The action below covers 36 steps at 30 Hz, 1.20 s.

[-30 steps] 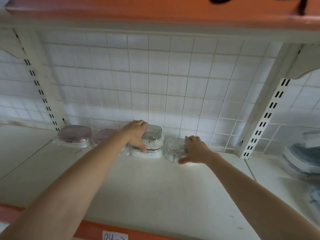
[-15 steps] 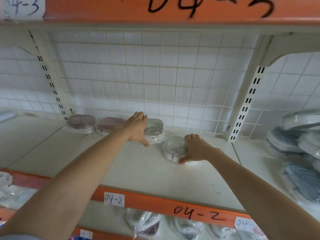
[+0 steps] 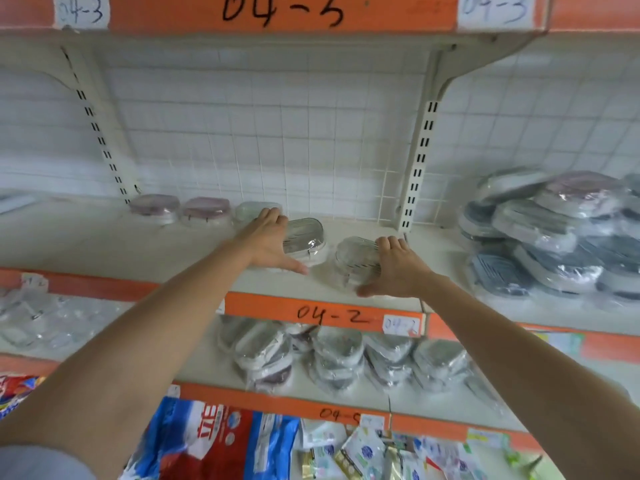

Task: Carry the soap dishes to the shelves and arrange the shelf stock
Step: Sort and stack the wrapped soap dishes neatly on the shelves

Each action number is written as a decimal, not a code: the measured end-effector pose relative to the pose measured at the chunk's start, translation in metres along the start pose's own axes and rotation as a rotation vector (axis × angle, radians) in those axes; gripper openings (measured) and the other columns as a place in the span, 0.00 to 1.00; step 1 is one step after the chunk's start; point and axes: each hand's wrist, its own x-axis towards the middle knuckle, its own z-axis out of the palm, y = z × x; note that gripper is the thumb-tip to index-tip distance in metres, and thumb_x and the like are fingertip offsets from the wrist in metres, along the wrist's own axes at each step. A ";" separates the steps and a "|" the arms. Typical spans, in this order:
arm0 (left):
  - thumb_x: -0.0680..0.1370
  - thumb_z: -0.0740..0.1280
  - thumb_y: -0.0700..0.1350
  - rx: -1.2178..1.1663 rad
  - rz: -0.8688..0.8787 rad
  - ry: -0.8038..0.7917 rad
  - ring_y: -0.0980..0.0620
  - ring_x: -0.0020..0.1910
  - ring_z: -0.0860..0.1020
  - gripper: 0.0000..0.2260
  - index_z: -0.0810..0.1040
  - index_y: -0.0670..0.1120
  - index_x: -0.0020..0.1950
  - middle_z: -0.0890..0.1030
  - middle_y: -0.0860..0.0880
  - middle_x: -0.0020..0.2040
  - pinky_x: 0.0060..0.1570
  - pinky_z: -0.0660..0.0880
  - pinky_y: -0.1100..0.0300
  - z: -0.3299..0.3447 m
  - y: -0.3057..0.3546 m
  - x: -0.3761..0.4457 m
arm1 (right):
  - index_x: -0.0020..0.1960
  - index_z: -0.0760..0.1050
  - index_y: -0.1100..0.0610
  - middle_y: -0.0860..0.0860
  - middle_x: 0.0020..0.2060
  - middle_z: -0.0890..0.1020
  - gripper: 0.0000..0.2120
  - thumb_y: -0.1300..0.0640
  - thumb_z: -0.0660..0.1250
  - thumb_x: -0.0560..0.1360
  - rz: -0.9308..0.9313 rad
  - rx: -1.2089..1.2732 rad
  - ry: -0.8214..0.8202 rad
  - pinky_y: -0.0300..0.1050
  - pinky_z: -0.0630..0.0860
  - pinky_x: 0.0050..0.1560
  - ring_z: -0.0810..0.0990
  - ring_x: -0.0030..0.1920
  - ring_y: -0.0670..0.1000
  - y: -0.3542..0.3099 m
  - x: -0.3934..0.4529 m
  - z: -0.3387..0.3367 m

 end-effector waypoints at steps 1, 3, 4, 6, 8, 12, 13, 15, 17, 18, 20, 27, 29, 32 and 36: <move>0.63 0.70 0.71 0.001 -0.002 -0.007 0.46 0.70 0.59 0.51 0.61 0.38 0.73 0.63 0.44 0.69 0.69 0.60 0.53 0.000 0.009 -0.010 | 0.70 0.58 0.63 0.57 0.65 0.66 0.48 0.36 0.74 0.64 0.002 0.002 0.004 0.49 0.64 0.67 0.65 0.66 0.57 0.003 -0.013 -0.001; 0.63 0.69 0.72 0.010 0.008 -0.018 0.46 0.69 0.59 0.50 0.62 0.39 0.72 0.63 0.43 0.69 0.68 0.60 0.53 0.001 0.025 -0.029 | 0.70 0.58 0.63 0.57 0.65 0.66 0.48 0.36 0.74 0.63 0.011 0.010 0.008 0.49 0.64 0.67 0.64 0.66 0.57 0.007 -0.041 0.000; 0.63 0.69 0.72 0.015 0.021 -0.013 0.46 0.68 0.61 0.49 0.63 0.39 0.71 0.64 0.43 0.67 0.67 0.61 0.53 0.002 0.032 -0.038 | 0.70 0.58 0.63 0.57 0.65 0.66 0.48 0.36 0.74 0.63 0.015 0.012 0.014 0.49 0.64 0.67 0.64 0.66 0.57 0.009 -0.054 0.001; 0.62 0.69 0.73 0.017 0.042 0.002 0.46 0.65 0.63 0.49 0.65 0.39 0.69 0.66 0.44 0.64 0.67 0.63 0.54 0.006 0.046 -0.055 | 0.69 0.59 0.63 0.57 0.64 0.67 0.48 0.36 0.74 0.62 0.023 0.010 0.022 0.49 0.64 0.67 0.64 0.66 0.57 0.013 -0.080 0.003; 0.61 0.69 0.73 0.012 0.050 0.015 0.46 0.64 0.63 0.49 0.66 0.39 0.68 0.67 0.44 0.63 0.67 0.63 0.54 0.014 0.057 -0.071 | 0.70 0.58 0.63 0.57 0.65 0.66 0.49 0.36 0.74 0.62 0.028 -0.001 0.011 0.49 0.64 0.67 0.64 0.66 0.57 0.016 -0.102 0.007; 0.61 0.67 0.75 0.008 0.045 -0.027 0.47 0.66 0.63 0.51 0.64 0.39 0.71 0.66 0.45 0.65 0.68 0.64 0.53 0.033 0.073 -0.100 | 0.71 0.56 0.62 0.57 0.66 0.65 0.50 0.36 0.73 0.64 0.038 -0.003 -0.030 0.50 0.63 0.68 0.63 0.67 0.57 0.021 -0.138 0.019; 0.62 0.67 0.75 0.014 0.048 -0.047 0.47 0.66 0.63 0.51 0.63 0.39 0.72 0.66 0.45 0.66 0.68 0.64 0.52 0.037 0.076 -0.108 | 0.72 0.55 0.63 0.57 0.67 0.64 0.50 0.35 0.73 0.64 0.043 -0.003 -0.045 0.50 0.62 0.69 0.63 0.67 0.57 0.021 -0.145 0.023; 0.62 0.66 0.75 0.031 0.054 -0.082 0.46 0.67 0.63 0.52 0.62 0.39 0.72 0.65 0.44 0.67 0.69 0.64 0.51 0.050 0.081 -0.122 | 0.73 0.54 0.63 0.58 0.68 0.63 0.51 0.36 0.73 0.64 0.050 0.008 -0.080 0.51 0.61 0.70 0.61 0.69 0.58 0.020 -0.159 0.036; 0.63 0.66 0.74 0.033 0.043 -0.132 0.45 0.68 0.61 0.52 0.60 0.38 0.73 0.63 0.43 0.69 0.70 0.62 0.50 0.064 0.084 -0.135 | 0.73 0.53 0.63 0.58 0.69 0.63 0.52 0.36 0.73 0.64 0.061 0.035 -0.121 0.51 0.60 0.70 0.60 0.70 0.58 0.018 -0.171 0.052; 0.63 0.66 0.74 0.031 0.032 -0.158 0.45 0.68 0.61 0.52 0.60 0.39 0.73 0.63 0.43 0.69 0.69 0.62 0.50 0.073 0.085 -0.142 | 0.73 0.53 0.63 0.58 0.69 0.63 0.52 0.36 0.74 0.64 0.067 0.044 -0.146 0.51 0.60 0.70 0.60 0.70 0.58 0.016 -0.175 0.060; 0.62 0.65 0.75 0.056 0.019 -0.193 0.45 0.68 0.61 0.53 0.60 0.39 0.73 0.63 0.43 0.69 0.69 0.63 0.48 0.089 0.083 -0.155 | 0.72 0.54 0.63 0.58 0.69 0.63 0.50 0.37 0.74 0.64 0.069 0.061 -0.193 0.51 0.59 0.70 0.59 0.71 0.58 0.012 -0.182 0.077; 0.63 0.67 0.74 0.040 -0.007 -0.319 0.43 0.73 0.56 0.54 0.56 0.39 0.76 0.58 0.41 0.74 0.72 0.61 0.47 0.131 0.064 -0.180 | 0.70 0.56 0.63 0.58 0.65 0.64 0.48 0.37 0.74 0.64 0.067 0.106 -0.290 0.50 0.62 0.68 0.62 0.67 0.58 -0.005 -0.187 0.119; 0.63 0.66 0.74 0.061 -0.008 -0.316 0.45 0.69 0.61 0.51 0.61 0.39 0.72 0.63 0.43 0.69 0.68 0.65 0.50 0.142 0.054 -0.182 | 0.70 0.57 0.64 0.58 0.66 0.64 0.48 0.37 0.74 0.64 0.077 0.105 -0.313 0.49 0.61 0.68 0.62 0.67 0.58 -0.012 -0.182 0.128; 0.64 0.66 0.74 0.073 -0.012 -0.318 0.46 0.67 0.63 0.49 0.64 0.38 0.70 0.65 0.44 0.67 0.65 0.65 0.52 0.156 0.034 -0.188 | 0.69 0.57 0.64 0.59 0.67 0.64 0.48 0.37 0.74 0.64 0.089 0.099 -0.340 0.50 0.61 0.69 0.62 0.68 0.58 -0.030 -0.171 0.142; 0.64 0.67 0.73 0.052 -0.040 -0.357 0.45 0.70 0.61 0.52 0.60 0.38 0.74 0.63 0.43 0.70 0.68 0.63 0.51 0.177 -0.012 -0.198 | 0.71 0.55 0.64 0.59 0.67 0.63 0.50 0.37 0.74 0.64 0.089 0.102 -0.377 0.51 0.61 0.69 0.61 0.69 0.59 -0.072 -0.156 0.168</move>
